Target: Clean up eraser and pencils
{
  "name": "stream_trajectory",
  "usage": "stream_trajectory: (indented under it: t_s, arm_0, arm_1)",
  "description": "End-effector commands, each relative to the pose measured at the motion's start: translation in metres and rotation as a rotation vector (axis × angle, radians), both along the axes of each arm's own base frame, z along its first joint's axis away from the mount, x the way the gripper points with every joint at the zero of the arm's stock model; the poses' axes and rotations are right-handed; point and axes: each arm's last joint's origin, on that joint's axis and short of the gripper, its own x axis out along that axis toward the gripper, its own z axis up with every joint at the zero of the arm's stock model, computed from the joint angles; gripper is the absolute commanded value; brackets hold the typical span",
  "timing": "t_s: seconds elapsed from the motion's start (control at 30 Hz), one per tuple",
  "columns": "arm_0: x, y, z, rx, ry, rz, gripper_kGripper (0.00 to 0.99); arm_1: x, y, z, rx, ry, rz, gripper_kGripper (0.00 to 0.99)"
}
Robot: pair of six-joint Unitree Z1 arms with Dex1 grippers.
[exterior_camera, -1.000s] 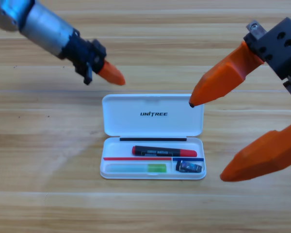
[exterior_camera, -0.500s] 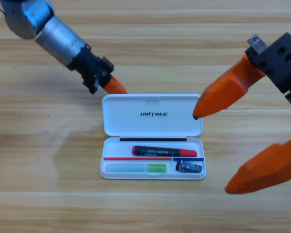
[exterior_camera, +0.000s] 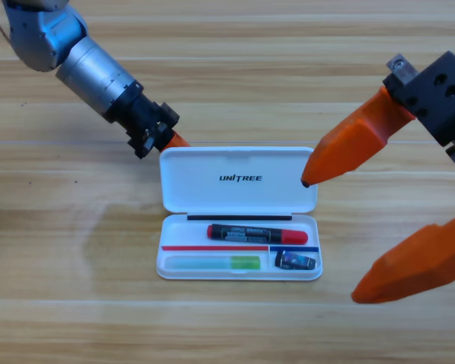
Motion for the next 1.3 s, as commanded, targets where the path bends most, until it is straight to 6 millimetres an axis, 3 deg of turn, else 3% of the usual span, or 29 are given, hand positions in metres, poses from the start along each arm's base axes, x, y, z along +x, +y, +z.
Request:
stream_trajectory:
  t_s: [0.03,0.3,0.73,1.3]
  arm_0:
    - [-0.008,-0.011,-0.003,-0.007,0.022,-0.04,0.0]
    - [-0.02,-0.013,0.002,-0.012,0.01,-0.075,0.0]
    - [-0.045,-0.018,0.03,-0.026,-0.022,-0.118,0.0]
    - [-0.063,-0.03,0.012,-0.002,-0.001,-0.159,0.0]
  arm_1:
    - [0.0,0.002,-0.005,0.01,0.017,0.01,0.914]
    - [-0.001,0.003,-0.005,0.011,0.017,0.011,0.914]
    - [-0.001,0.004,-0.005,0.012,0.019,0.011,0.914]
    - [-0.001,0.004,-0.005,0.015,0.019,0.011,0.914]
